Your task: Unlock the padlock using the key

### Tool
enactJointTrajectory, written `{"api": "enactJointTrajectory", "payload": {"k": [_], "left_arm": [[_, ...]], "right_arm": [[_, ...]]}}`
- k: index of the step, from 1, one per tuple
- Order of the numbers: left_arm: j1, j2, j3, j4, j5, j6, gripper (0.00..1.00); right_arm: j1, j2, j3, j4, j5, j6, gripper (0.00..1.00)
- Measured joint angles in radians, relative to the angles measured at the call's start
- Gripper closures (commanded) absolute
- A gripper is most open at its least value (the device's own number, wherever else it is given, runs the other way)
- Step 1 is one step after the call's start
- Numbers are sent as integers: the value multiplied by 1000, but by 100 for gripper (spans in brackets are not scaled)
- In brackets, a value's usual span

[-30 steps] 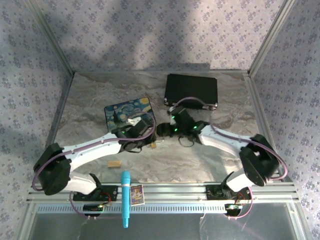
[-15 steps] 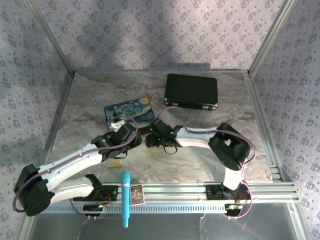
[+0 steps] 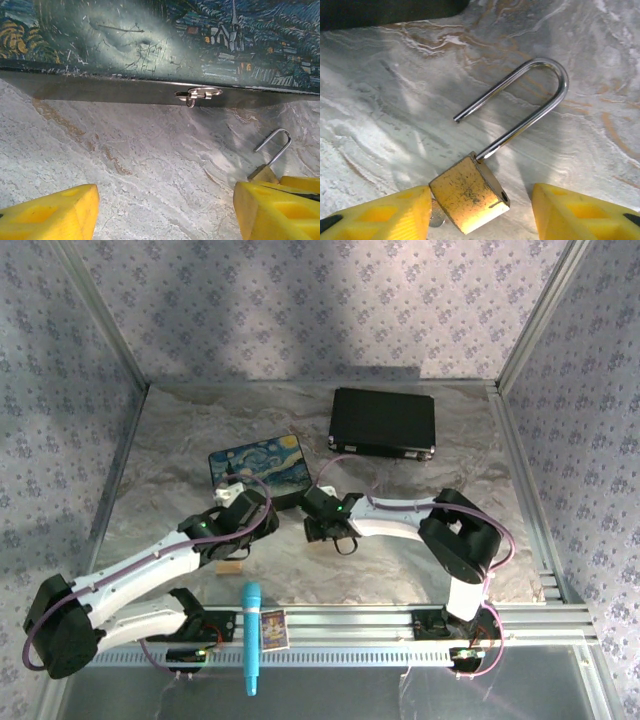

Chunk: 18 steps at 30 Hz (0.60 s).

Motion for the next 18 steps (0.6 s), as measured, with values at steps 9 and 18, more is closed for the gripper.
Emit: {"api": "enactJointTrajectory", "payload": {"k": [9, 18], "left_arm": [[0, -48, -23, -6, -7, -6, 29], [41, -71, -23, -56, -50, 27, 27]], "right_arm": [[-15, 0, 1, -9, -9, -5, 64], [-79, -44, -32, -42, -112, -96, 63]]}}
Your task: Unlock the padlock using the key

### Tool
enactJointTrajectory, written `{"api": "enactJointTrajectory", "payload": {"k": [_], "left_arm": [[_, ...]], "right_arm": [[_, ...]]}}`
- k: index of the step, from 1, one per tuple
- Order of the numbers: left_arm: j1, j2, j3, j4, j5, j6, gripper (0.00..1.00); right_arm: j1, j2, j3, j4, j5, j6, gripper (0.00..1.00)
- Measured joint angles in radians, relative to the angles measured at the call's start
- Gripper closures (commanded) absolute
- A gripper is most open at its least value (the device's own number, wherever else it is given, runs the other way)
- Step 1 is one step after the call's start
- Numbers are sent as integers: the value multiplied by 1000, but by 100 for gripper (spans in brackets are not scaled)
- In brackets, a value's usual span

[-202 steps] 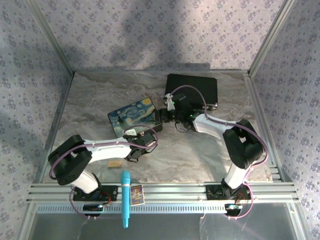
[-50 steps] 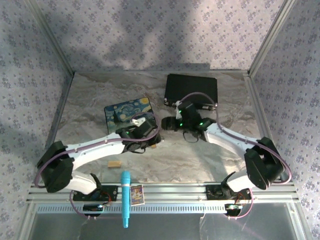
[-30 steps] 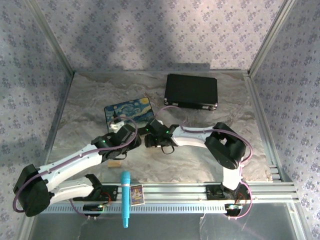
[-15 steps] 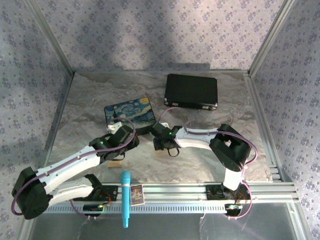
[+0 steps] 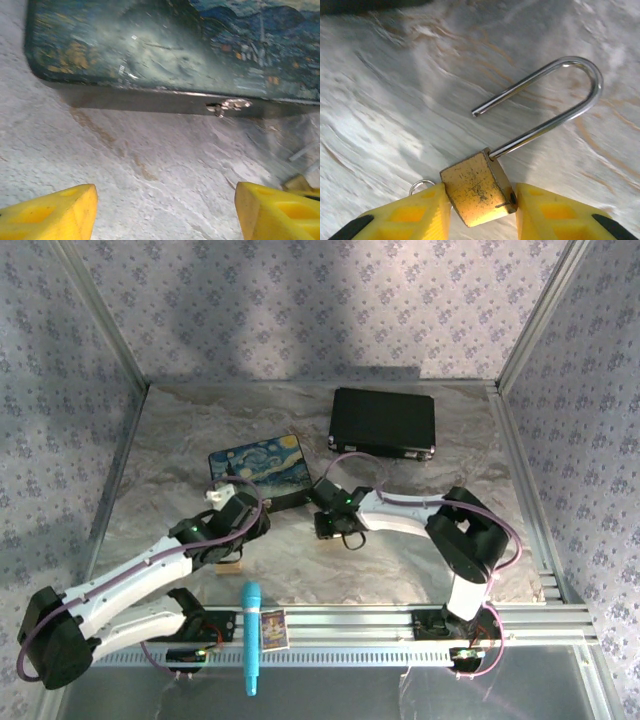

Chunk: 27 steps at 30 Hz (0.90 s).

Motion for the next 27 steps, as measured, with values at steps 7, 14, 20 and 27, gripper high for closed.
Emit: {"api": "enactJointTrajectory", "payload": {"k": [7, 14, 20, 27], "left_arm": [[91, -3, -13, 28, -3, 58, 27], [185, -26, -36, 94, 35, 143, 11], [226, -103, -36, 96, 55, 183, 6], [286, -164, -36, 74, 38, 208, 0]], "right_arm": [[-102, -47, -16, -188, -121, -184, 58], [-148, -47, -1, -336, -126, -288, 53], [-148, -47, 46, -415, -69, -302, 52], [-148, -152, 40, -383, -56, -304, 27]]}}
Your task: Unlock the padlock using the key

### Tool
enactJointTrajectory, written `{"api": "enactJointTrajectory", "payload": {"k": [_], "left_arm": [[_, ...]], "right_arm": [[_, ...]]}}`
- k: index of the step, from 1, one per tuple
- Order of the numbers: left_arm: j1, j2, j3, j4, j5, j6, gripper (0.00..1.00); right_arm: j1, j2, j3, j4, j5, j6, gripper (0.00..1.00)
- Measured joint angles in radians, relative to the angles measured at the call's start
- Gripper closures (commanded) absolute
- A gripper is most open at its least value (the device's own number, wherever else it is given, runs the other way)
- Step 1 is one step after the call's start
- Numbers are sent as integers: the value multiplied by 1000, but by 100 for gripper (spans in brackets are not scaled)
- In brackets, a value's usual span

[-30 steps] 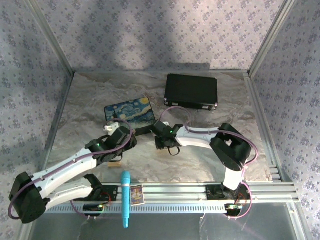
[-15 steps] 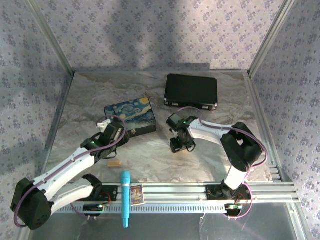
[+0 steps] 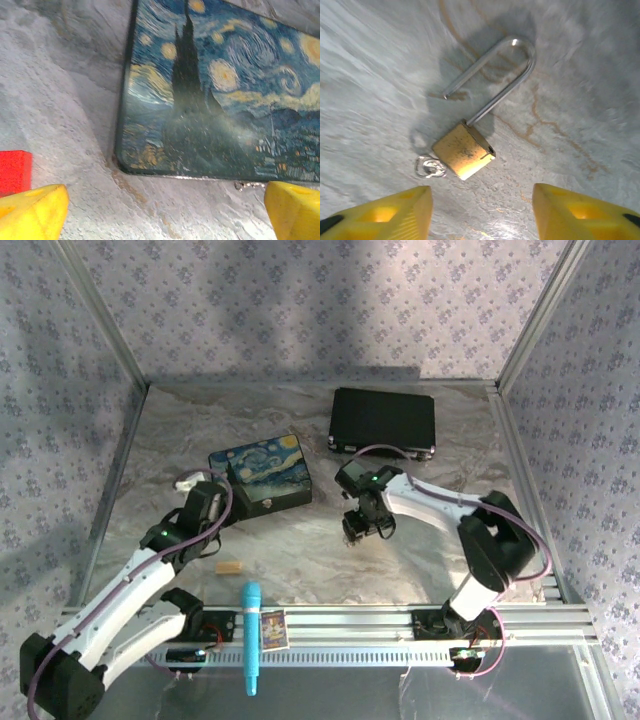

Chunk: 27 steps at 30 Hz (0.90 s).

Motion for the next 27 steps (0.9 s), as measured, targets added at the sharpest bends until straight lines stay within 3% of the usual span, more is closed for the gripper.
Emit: {"api": "enactJointTrajectory", "payload": {"k": [1, 2, 7, 10, 14, 21, 24, 27], "left_arm": [[18, -3, 0, -3, -17, 2, 0], [34, -6, 0, -3, -33, 9, 0], [79, 6, 0, 56, -170, 186, 0], [103, 28, -1, 135, -270, 302, 0], [212, 39, -31, 245, -339, 409, 0], [391, 90, -200, 530, -243, 560, 0], [422, 185, -223, 649, -196, 595, 0], [435, 311, -224, 780, -155, 637, 0]], "right_arm": [[0, -42, -4, 18, 12, 0, 2], [0, -76, -6, 33, 22, -4, 1], [-66, -231, -17, 169, 101, -38, 1], [-159, -276, -79, 302, 171, -71, 1], [-296, -323, -205, 472, 228, -137, 1], [-528, -389, -396, 747, 235, -253, 2], [-636, -375, -481, 882, 211, -268, 2], [-681, -337, -554, 1004, 186, -278, 2]]}}
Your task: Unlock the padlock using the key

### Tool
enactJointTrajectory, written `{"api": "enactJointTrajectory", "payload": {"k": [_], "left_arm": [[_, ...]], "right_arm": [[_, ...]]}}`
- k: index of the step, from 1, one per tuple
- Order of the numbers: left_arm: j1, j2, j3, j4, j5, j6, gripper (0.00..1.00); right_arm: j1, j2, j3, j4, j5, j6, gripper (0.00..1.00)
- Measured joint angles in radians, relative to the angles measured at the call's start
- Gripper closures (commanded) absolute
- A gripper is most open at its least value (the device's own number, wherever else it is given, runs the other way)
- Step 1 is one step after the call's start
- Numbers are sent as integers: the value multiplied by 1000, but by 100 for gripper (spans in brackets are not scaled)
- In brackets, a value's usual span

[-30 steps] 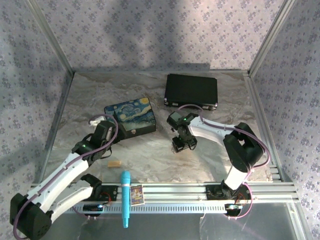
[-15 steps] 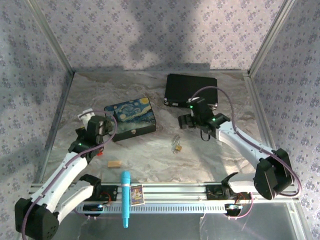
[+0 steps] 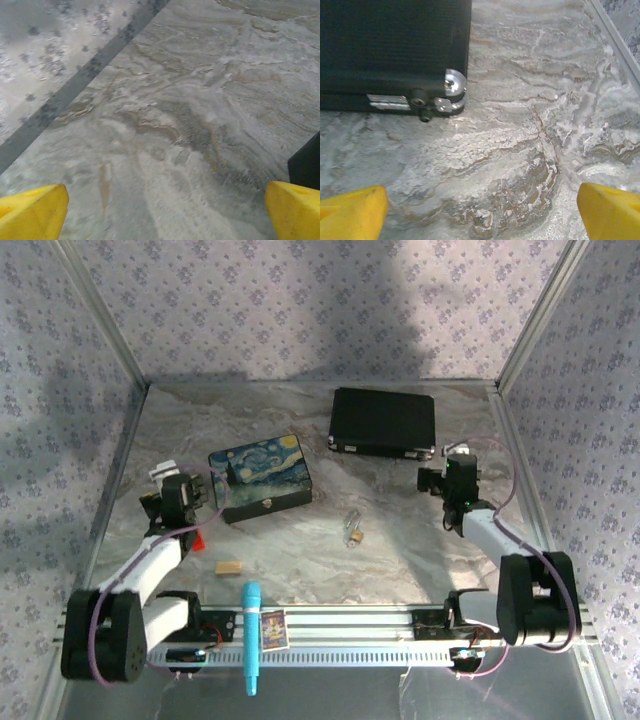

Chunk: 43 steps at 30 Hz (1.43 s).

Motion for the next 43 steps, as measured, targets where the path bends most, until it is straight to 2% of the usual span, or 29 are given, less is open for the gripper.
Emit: {"api": "enactJointTrajectory", "payload": {"k": [3, 10, 16, 20, 25, 43], "left_arm": [[45, 113, -6, 124, 73, 24, 0], [133, 297, -26, 404, 248, 60, 0], [135, 325, -14, 437, 335, 85, 0], [126, 350, 18, 459, 357, 114, 0], [103, 433, 5, 545, 380, 133, 0], [72, 435, 6, 558, 328, 159, 0]], "right_arm": [[-8, 49, -70, 140, -21, -3, 3], [-34, 85, -93, 304, -45, -28, 3], [-82, 136, -170, 522, -74, -36, 2], [-97, 256, -156, 545, -90, -39, 1], [-94, 259, -141, 554, -104, -41, 1], [-92, 259, -133, 560, -113, -41, 1]]}}
